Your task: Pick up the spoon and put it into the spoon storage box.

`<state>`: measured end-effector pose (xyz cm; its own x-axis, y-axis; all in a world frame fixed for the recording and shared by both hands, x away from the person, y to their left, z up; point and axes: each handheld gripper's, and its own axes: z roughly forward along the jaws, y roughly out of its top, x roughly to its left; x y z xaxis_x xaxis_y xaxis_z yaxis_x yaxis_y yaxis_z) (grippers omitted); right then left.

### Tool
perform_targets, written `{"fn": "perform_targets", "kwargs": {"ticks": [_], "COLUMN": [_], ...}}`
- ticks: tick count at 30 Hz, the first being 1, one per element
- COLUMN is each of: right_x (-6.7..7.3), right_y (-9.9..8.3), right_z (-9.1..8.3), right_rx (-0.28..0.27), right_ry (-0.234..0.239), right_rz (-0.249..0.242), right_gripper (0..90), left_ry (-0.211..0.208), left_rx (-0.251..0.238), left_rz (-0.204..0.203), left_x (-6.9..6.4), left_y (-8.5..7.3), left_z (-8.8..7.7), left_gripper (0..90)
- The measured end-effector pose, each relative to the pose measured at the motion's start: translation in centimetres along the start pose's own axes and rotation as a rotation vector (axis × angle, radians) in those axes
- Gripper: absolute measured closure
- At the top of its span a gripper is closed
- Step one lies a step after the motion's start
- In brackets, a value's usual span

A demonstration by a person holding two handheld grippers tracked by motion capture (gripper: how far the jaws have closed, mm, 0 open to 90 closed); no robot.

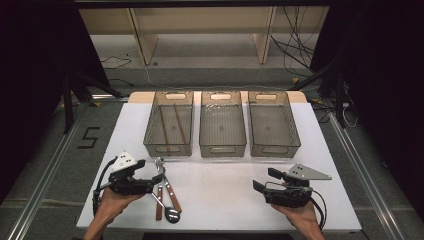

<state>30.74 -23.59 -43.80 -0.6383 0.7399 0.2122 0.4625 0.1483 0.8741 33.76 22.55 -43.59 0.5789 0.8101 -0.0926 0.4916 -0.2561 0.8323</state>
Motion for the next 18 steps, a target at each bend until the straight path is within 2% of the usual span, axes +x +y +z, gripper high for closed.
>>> {"fn": "perform_targets", "kwargs": {"ticks": [3, 7, 9, 14, 18], "right_x": [0.1, 0.1, 0.1, 0.3, 0.4], "right_y": [-0.1, -0.1, -0.1, -0.1, -0.1], "right_z": [0.0, -0.1, -0.1, 0.0, 0.1], "right_rx": [0.001, 0.005, 0.006, 0.011, 0.014], "right_ry": [0.003, 0.000, 0.000, 0.004, 0.003], "right_rz": [-0.007, -0.005, -0.001, -0.013, -0.014], "right_gripper": [25.7, 25.9, 25.9, 26.0, 26.3], "left_ry": [0.035, 0.055, 0.073, 0.084, 0.081], "left_rx": [0.037, 0.101, 0.136, 0.206, 0.253], "left_rz": [0.041, 0.036, 0.059, 0.067, 0.063], "left_x": [0.3, 0.7, 0.8, 1.2, 1.6], "left_y": [0.0, -0.1, -0.2, -0.6, -1.1], "left_z": [0.3, 0.8, 1.0, 1.7, 2.3], "left_gripper": [29.5, 47.4, 56.8, 79.5, 88.2]}}
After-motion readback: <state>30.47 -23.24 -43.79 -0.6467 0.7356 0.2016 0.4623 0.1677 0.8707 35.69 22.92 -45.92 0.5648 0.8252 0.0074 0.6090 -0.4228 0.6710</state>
